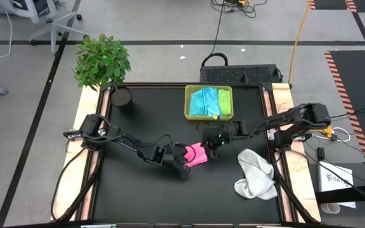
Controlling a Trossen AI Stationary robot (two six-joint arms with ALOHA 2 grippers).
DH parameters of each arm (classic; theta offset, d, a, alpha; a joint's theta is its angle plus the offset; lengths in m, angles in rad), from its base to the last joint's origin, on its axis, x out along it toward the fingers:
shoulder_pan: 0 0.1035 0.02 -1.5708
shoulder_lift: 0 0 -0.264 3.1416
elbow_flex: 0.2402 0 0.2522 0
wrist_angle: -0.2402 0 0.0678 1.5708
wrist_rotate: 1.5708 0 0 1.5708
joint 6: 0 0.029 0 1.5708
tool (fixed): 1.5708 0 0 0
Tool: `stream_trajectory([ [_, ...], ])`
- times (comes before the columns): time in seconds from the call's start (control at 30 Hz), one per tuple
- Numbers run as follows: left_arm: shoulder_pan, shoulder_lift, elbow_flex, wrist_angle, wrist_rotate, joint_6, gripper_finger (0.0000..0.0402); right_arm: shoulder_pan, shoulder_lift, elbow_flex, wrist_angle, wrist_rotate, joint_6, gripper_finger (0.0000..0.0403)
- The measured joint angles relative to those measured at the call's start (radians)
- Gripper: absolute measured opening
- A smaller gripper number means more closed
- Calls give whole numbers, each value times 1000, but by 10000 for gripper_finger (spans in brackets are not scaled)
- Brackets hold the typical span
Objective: Fold microfiber towels
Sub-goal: Fold the pink microfiber cloth
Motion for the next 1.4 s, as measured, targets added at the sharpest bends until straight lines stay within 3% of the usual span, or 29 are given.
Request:
stream_trajectory([
  [0.33, 24, 3, -1, 32, -1, 3, 26, 102, 230, 1, 372, -3, 111, 0],
  [0.47, 28, 3, -1, 38, -7, 2, 26, 106, 309, 1, 382, -6, 121, 0],
  [0.73, 28, 3, -1, 35, -8, -5, 26, 92, 330, 6, 240, -11, 84, 0],
  [1.13, 29, 3, 0, 29, -8, -5, 26, 50, 245, 4, -61, -11, -75, 0],
  [1.4, 29, 3, 0, 25, -8, 4, 26, 11, 119, -2, -256, 0, -127, 0],
])
